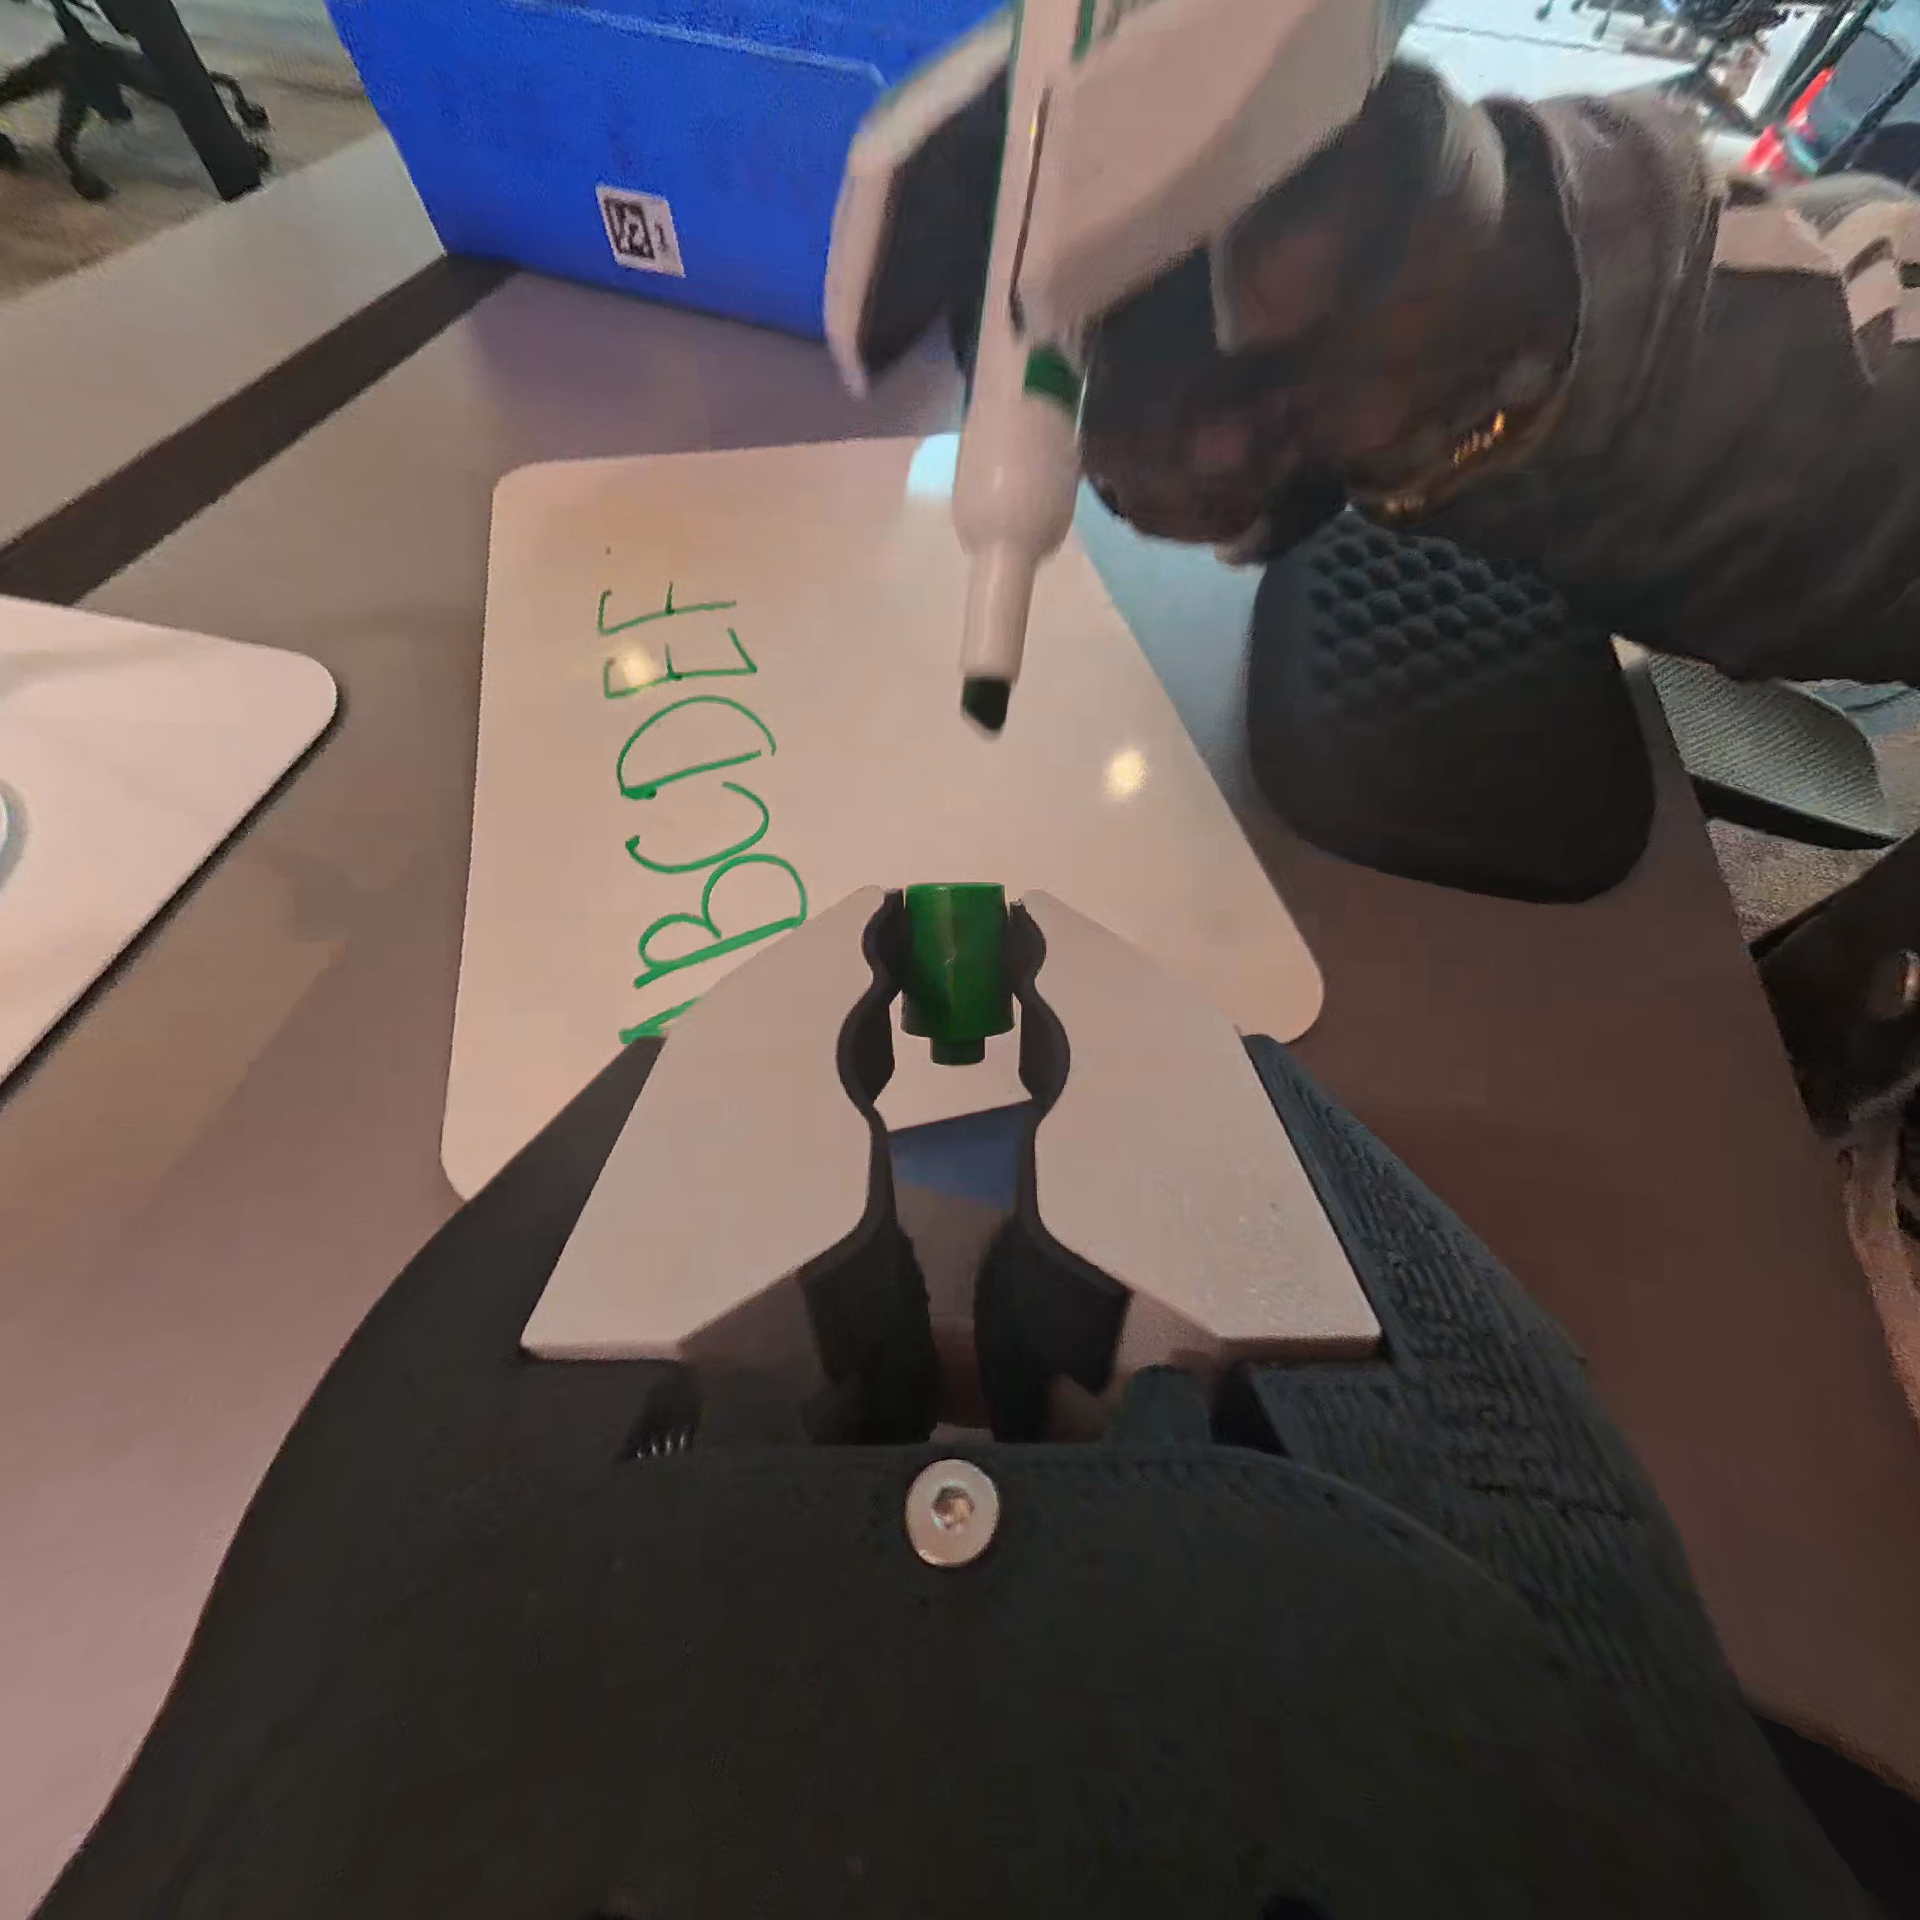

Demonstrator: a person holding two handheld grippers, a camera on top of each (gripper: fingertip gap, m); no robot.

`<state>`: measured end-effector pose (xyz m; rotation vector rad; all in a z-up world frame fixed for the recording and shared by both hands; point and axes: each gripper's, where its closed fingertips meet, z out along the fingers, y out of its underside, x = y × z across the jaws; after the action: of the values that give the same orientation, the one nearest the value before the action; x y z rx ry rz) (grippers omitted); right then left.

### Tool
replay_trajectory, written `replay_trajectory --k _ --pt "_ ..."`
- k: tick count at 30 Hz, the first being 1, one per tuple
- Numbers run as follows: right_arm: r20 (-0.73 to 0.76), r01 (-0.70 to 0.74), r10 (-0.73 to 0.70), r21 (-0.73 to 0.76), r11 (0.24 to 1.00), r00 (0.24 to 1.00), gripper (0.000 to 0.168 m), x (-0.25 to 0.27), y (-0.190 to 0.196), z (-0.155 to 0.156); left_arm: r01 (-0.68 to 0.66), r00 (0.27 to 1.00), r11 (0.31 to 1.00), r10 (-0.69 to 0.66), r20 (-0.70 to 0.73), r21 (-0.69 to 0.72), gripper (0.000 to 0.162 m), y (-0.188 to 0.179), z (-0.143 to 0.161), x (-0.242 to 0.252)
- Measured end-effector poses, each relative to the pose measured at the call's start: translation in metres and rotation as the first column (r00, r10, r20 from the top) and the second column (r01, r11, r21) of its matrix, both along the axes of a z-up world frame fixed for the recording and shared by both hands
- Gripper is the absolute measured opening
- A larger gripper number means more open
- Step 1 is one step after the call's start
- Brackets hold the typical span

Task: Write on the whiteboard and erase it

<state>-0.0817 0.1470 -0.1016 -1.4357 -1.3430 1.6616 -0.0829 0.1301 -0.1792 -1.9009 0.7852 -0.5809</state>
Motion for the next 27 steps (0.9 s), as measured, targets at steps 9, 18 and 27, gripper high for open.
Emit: replay_trajectory --k 9,18,27 --pt "0.039 -0.048 0.047 0.017 0.999 0.998 0.02 0.012 -0.024 -0.003 -0.011 0.999 0.995 0.016 -0.048 0.101 0.02 -0.013 0.014 0.023" --pt "0.036 -0.009 0.01 -0.036 0.999 0.999 0.019 0.01 -0.035 -0.02 0.012 0.997 0.992 -0.003 -0.078 0.124 0.018 -0.021 0.009 0.04" --pt "-0.005 0.1 -0.1 -0.072 0.992 0.995 0.02 0.005 -0.029 -0.028 -0.043 0.992 0.996 0.033 0.124 0.075 0.017 -0.017 0.015 0.029"
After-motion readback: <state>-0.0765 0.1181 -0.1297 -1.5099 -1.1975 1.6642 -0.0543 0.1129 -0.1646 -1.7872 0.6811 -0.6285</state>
